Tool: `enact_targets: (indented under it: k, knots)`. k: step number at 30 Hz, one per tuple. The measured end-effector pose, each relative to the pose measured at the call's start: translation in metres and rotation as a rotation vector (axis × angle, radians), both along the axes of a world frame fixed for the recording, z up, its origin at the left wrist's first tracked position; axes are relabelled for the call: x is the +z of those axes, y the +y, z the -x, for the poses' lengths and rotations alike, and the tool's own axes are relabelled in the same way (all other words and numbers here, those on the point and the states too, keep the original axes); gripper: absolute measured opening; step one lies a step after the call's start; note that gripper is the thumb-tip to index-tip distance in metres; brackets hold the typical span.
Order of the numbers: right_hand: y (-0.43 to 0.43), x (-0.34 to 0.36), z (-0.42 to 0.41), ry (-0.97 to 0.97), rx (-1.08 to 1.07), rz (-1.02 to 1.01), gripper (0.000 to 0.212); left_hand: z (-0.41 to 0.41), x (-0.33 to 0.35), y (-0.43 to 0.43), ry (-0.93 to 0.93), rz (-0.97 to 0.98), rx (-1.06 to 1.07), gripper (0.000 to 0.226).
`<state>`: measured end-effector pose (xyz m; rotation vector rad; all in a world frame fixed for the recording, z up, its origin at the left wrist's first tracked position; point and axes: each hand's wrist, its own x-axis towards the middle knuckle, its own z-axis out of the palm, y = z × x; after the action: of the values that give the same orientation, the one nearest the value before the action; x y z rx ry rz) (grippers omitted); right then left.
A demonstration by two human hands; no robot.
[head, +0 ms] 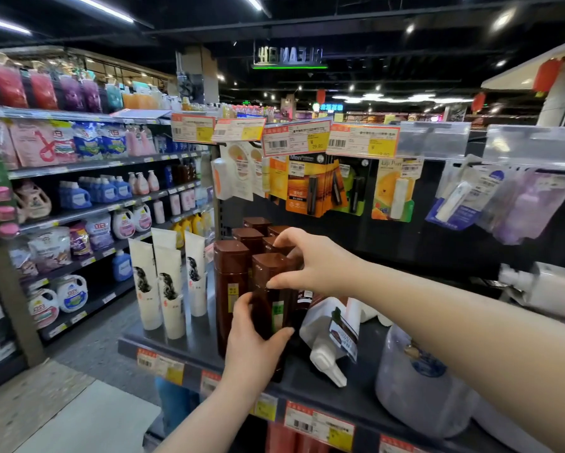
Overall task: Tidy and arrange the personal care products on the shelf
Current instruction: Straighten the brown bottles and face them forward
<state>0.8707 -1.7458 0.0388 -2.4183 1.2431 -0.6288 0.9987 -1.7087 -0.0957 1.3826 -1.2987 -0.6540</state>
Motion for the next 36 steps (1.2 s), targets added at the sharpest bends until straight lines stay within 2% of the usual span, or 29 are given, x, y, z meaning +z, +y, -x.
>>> enact_targets:
  k: [8, 12, 14, 16, 19, 21, 22, 24, 26, 28, 33, 36]
  knots:
    - [0.016, 0.057, 0.086, 0.111, -0.195, 0.091, 0.033, 0.006, 0.001, 0.018, 0.016, 0.109, 0.117, 0.099]
    - [0.028, 0.053, 0.155, 0.241, -0.333, -0.016, 0.027, 0.022, 0.006, 0.036, -0.066, 0.341, 0.160, 0.097]
    - [0.034, 0.045, 0.182, 0.299, -0.390, -0.099, 0.029, 0.035, 0.012, 0.044, -0.141, 0.497, 0.059, 0.084]
    - [0.042, 0.035, 0.208, 0.346, -0.443, -0.177, 0.037, 0.057, 0.025, 0.048, -0.187, 0.562, -0.084, 0.074]
    - [0.057, 0.024, 0.238, 0.492, -0.487, -0.286, 0.062, 0.090, 0.040, 0.048, -0.298, 0.648, -0.236, 0.068]
    - [0.064, 0.014, 0.258, 0.683, -0.476, -0.311, 0.085, 0.110, 0.047, 0.047, -0.287, 0.600, -0.364, 0.065]
    - [0.069, 0.009, 0.266, 0.702, -0.468, -0.347, 0.094, 0.118, 0.050, 0.044, -0.268, 0.519, -0.424, 0.063]
    - [0.077, -0.003, 0.278, 0.634, -0.441, -0.432, 0.107, 0.134, 0.053, 0.035, -0.304, 0.341, -0.499, 0.076]
    - [0.083, -0.016, 0.287, 0.615, -0.410, -0.397, 0.115, 0.146, 0.051, 0.021, -0.406, 0.212, -0.535, 0.096]
    - [0.087, -0.026, 0.292, 0.583, -0.403, -0.308, 0.116, 0.152, 0.047, 0.010, -0.427, 0.136, -0.573, 0.108]
    - [0.082, -0.034, 0.304, 0.483, -0.388, -0.278, 0.112, 0.155, 0.030, 0.001, -0.352, 0.193, -0.590, 0.081]
    - [0.071, -0.034, 0.305, 0.445, -0.378, -0.257, 0.110, 0.157, 0.027, -0.001, -0.340, 0.226, -0.579, 0.080]
